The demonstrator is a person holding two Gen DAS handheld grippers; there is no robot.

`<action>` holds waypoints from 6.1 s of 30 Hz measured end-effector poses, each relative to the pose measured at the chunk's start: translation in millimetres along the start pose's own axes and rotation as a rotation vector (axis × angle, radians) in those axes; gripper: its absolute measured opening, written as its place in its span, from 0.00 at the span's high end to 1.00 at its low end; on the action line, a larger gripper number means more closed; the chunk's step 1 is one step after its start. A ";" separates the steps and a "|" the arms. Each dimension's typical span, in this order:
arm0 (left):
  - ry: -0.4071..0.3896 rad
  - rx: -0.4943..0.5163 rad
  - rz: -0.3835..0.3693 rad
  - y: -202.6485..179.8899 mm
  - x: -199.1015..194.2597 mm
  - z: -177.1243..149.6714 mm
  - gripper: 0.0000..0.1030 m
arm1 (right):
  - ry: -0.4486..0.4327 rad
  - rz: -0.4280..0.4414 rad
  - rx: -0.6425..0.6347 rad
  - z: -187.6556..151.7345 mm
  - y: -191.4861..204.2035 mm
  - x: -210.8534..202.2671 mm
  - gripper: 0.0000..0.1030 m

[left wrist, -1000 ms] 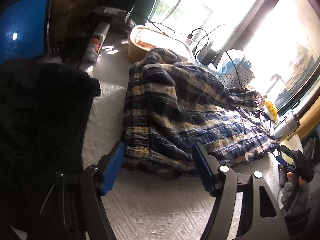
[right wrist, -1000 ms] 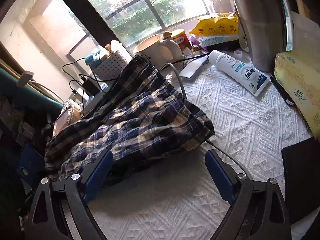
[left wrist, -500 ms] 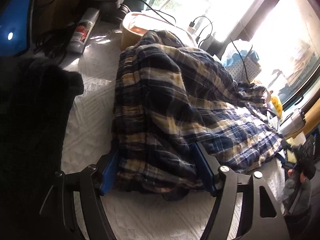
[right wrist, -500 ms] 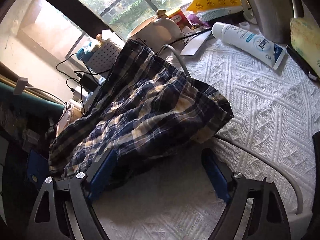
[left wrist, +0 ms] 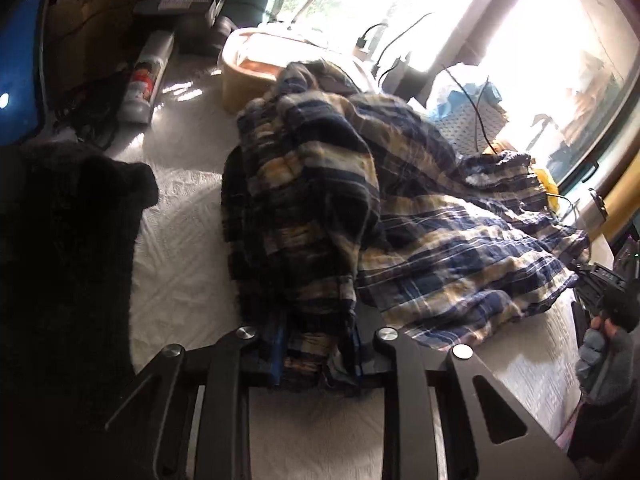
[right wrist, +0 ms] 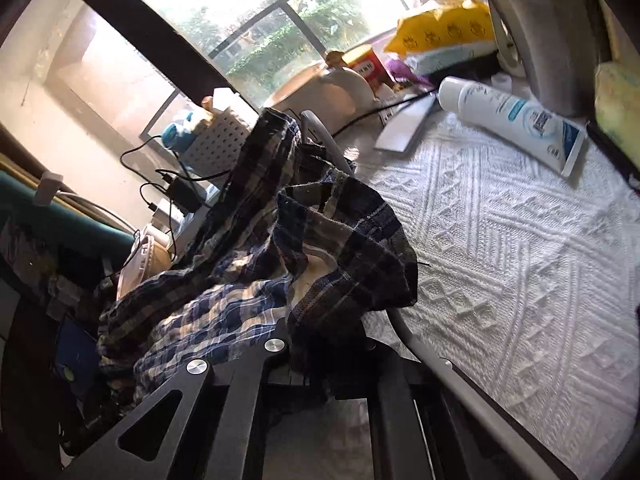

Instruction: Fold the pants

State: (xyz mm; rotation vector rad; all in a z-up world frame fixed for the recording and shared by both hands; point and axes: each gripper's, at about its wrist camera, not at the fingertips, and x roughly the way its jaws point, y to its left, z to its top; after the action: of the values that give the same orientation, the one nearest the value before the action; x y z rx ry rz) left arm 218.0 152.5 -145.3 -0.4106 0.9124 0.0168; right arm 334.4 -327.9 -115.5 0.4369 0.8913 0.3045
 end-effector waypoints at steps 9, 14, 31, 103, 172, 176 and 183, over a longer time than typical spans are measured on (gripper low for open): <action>0.009 0.028 0.008 10.6 -40.2 -20.4 0.78 | 0.001 -0.030 -0.022 -54.8 19.9 -70.6 0.95; 0.054 0.027 0.012 13.7 -26.4 -27.4 0.76 | 0.054 -0.080 0.015 -85.6 5.0 -58.7 0.95; -0.146 0.186 0.052 -10.0 -70.5 39.1 0.32 | 0.035 -0.136 -0.348 -53.0 60.7 -101.0 0.00; 0.029 -0.110 -0.083 17.8 32.0 30.9 0.32 | 0.116 -0.035 -0.548 -13.9 98.8 1.9 0.00; 0.194 0.490 -0.424 -364.7 53.7 40.1 0.24 | -0.092 -0.060 -0.305 48.2 -34.3 -98.4 0.00; 0.105 0.461 -0.430 -332.2 9.0 56.5 0.10 | -0.108 -0.126 -0.322 48.8 -37.1 -106.4 0.00; 0.117 0.195 -0.282 -200.1 4.4 62.2 0.10 | -0.106 -0.067 -0.391 28.8 6.9 -121.1 0.00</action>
State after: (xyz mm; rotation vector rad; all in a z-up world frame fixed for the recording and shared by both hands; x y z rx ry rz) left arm 305.6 -10.8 -47.4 -0.3572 0.9549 -0.3548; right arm 284.9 -380.9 -14.1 0.0603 0.7194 0.3808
